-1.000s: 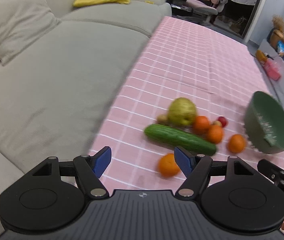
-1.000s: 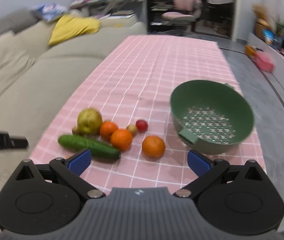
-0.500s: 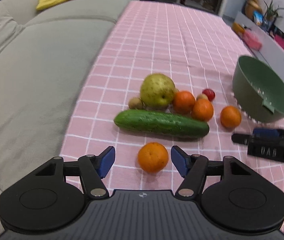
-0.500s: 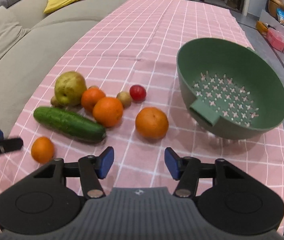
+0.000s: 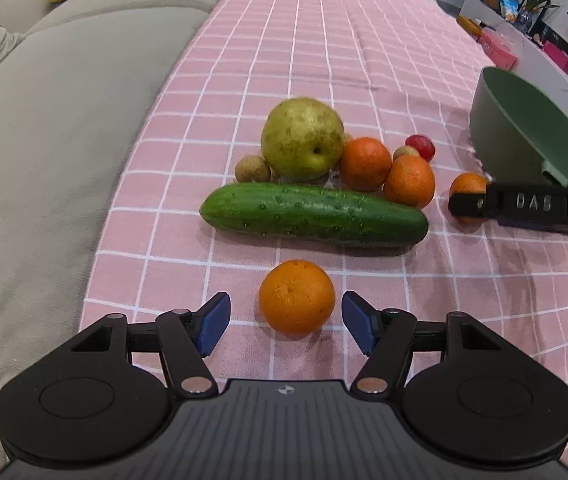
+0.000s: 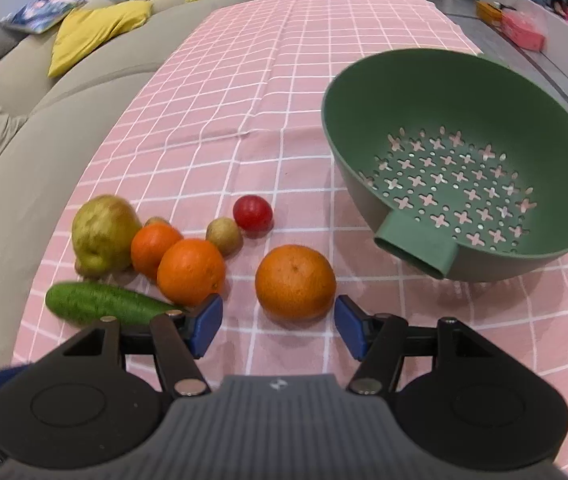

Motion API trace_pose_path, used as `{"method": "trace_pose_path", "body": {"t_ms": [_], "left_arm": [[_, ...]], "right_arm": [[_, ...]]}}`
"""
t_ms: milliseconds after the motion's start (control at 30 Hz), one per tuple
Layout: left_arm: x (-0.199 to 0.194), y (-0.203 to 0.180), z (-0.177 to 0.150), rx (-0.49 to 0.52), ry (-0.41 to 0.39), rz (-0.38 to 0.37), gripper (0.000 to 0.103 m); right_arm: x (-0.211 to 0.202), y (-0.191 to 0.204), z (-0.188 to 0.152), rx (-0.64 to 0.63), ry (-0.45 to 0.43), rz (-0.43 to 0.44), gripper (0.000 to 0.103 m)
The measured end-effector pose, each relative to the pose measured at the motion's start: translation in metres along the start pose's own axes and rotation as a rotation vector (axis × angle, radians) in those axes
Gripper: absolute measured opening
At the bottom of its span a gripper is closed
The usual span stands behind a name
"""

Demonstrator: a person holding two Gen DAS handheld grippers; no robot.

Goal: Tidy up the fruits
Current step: 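Grasp the orange beside the cucumber with the left tool while the right tool grasps another orange, then carry both oranges over the green colander and open both tools to drop them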

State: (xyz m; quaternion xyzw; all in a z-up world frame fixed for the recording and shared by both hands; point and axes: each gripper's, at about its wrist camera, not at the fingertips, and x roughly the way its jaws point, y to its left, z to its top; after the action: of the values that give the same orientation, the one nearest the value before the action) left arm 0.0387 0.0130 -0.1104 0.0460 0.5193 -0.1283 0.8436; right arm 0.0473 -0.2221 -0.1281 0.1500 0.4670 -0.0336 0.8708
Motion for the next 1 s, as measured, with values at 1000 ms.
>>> {"method": "trace_pose_path", "body": {"t_ms": [1000], "left_arm": [[0.005,-0.002,0.005,0.018,-0.024,-0.056,0.051]], "right_arm": [[0.013,-0.003,0.002,0.023,0.028,-0.028,0.044]]}}
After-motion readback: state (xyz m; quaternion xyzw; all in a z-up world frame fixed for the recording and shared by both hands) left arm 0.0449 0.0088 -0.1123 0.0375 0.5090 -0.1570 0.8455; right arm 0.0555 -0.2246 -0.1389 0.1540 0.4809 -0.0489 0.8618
